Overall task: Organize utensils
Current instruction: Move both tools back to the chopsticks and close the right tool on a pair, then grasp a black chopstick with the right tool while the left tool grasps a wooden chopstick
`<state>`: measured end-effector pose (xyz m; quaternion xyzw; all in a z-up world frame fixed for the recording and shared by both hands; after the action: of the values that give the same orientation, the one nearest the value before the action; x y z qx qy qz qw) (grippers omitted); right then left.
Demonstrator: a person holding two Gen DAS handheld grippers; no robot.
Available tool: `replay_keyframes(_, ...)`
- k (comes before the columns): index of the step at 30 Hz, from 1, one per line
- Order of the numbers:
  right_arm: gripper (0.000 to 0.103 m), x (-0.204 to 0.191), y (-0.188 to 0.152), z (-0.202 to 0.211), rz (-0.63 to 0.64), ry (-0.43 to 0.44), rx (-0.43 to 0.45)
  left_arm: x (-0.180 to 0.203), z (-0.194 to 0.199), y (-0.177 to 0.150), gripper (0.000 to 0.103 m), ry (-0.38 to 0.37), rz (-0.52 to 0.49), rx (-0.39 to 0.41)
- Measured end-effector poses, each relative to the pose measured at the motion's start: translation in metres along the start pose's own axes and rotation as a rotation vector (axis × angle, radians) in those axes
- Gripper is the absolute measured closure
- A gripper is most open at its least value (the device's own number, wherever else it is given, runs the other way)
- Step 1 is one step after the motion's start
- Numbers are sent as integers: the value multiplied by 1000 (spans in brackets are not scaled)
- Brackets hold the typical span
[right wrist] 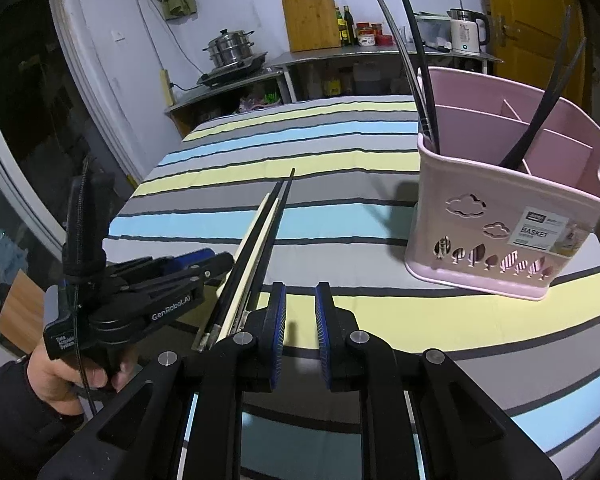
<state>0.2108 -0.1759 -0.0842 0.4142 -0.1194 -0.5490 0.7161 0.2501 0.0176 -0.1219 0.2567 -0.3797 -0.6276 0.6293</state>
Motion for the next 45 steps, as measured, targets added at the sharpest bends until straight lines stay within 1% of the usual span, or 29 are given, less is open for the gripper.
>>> replay_keyframes(6,88,-1,-3,-9,-2,4,-15,3,-6,3,75,6,-23,8)
replay_keyframes(12,88,-7,-4,-17,3,12,-23,5,-11,6,73,21,-69,7)
replay_keyframes(13,88,-8,-5,-19,3,12,-25,5,-10,5,74,27,-72,7)
replay_keyframes(14,88,-9,-5,-20,4,13,-27,4,-10,5,76,39,-78,7)
replay_keyframes(15,88,-9,-5,-22,5,13,-28,2,-8,4,83,57,-80,8)
replay_keyframes(17,88,-11,-4,-26,10,17,-28,-4,-4,3,89,76,-64,9)
replay_keyframes(20,88,-11,-2,-37,9,18,-33,-20,4,1,89,96,-18,9)
replay_keyframes(26,88,-15,4,-71,-16,31,-53,-42,8,5,89,53,82,-15)
replay_keyframes(30,88,-18,9,-96,-21,36,-69,-51,-3,15,89,52,130,-22)
replay_keyframes(36,88,-14,8,-127,-27,7,-111,-49,-19,24,89,57,113,-13)
replay_keyframes(41,88,-12,8,-129,-18,-3,-98,-49,-26,28,89,46,104,-1)
replay_keyframes(45,88,-4,8,-124,-25,-13,-99,-54,-27,29,89,26,106,-8)
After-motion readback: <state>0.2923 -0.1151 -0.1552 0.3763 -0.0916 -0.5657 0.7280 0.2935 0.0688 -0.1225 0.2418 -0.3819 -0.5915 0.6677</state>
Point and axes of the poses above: each gripper's, at about its wrist camera, not at the fingertips, and z roughly against the way its jaws point, x to its right, y to its top, the point moved 4 cm from there along -z, roughly the way its jaws point, and after that the axes turned 15 degrees about x, right-handed, at the moved point
